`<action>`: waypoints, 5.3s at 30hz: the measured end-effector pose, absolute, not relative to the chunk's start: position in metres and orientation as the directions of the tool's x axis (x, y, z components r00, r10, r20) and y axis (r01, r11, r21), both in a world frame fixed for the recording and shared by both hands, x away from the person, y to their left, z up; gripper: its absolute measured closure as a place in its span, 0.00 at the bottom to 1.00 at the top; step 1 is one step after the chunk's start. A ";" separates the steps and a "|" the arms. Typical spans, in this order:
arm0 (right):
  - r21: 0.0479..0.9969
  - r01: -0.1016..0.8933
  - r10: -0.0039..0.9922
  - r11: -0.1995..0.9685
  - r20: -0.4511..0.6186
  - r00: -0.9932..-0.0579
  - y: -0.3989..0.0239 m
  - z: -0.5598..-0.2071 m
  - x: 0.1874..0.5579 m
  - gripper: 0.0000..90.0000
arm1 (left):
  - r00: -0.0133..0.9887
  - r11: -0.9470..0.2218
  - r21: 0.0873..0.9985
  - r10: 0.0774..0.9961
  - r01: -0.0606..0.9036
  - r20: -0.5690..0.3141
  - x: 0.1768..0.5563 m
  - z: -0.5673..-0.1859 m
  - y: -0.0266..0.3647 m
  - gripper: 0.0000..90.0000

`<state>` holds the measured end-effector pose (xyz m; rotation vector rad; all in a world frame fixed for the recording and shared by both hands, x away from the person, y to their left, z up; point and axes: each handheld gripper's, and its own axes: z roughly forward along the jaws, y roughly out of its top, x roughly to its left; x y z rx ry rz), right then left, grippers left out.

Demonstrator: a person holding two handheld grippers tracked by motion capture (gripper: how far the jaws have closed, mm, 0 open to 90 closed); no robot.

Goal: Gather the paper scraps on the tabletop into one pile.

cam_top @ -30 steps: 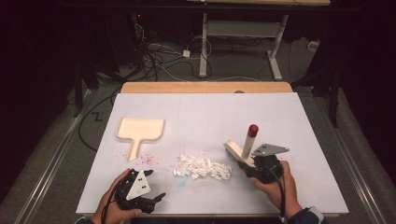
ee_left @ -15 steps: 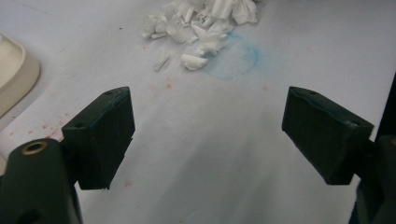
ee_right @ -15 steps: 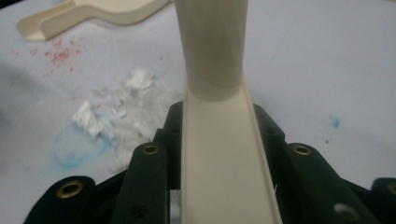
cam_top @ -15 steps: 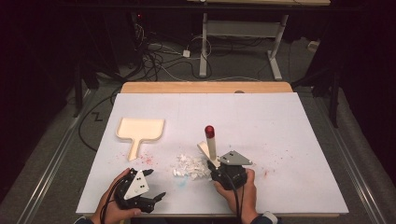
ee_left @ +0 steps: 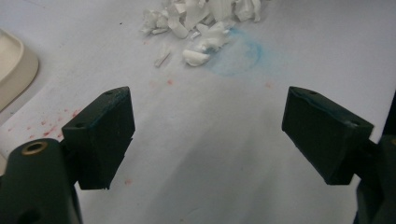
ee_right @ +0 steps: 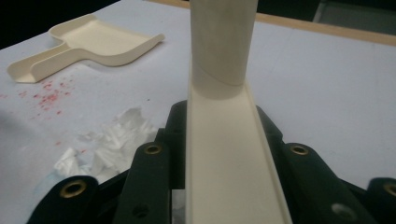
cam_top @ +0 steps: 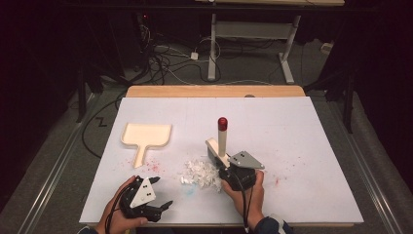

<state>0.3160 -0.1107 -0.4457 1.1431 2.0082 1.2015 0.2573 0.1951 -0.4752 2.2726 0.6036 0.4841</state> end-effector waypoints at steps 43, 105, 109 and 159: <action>0.830 0.477 0.801 0.289 0.064 -0.595 -0.122 -0.437 0.333 0.76 | 0.841 -0.660 0.701 0.517 0.271 0.162 0.257 -0.478 0.192 0.18; 0.844 0.196 0.455 0.499 -0.062 -0.889 -0.169 -0.407 0.276 0.75 | 0.807 -0.651 0.706 0.557 0.279 0.195 0.259 -0.473 0.200 0.18; 0.868 0.171 0.422 0.465 -0.048 -0.906 -0.155 -0.405 0.273 0.76 | 0.775 -0.611 0.743 0.598 0.274 0.206 0.259 -0.466 0.211 0.18; 0.901 0.222 0.643 0.372 -0.077 -0.762 -0.191 -0.380 0.301 0.75 | 0.786 -0.638 0.716 0.583 0.283 0.208 0.257 -0.473 0.210 0.18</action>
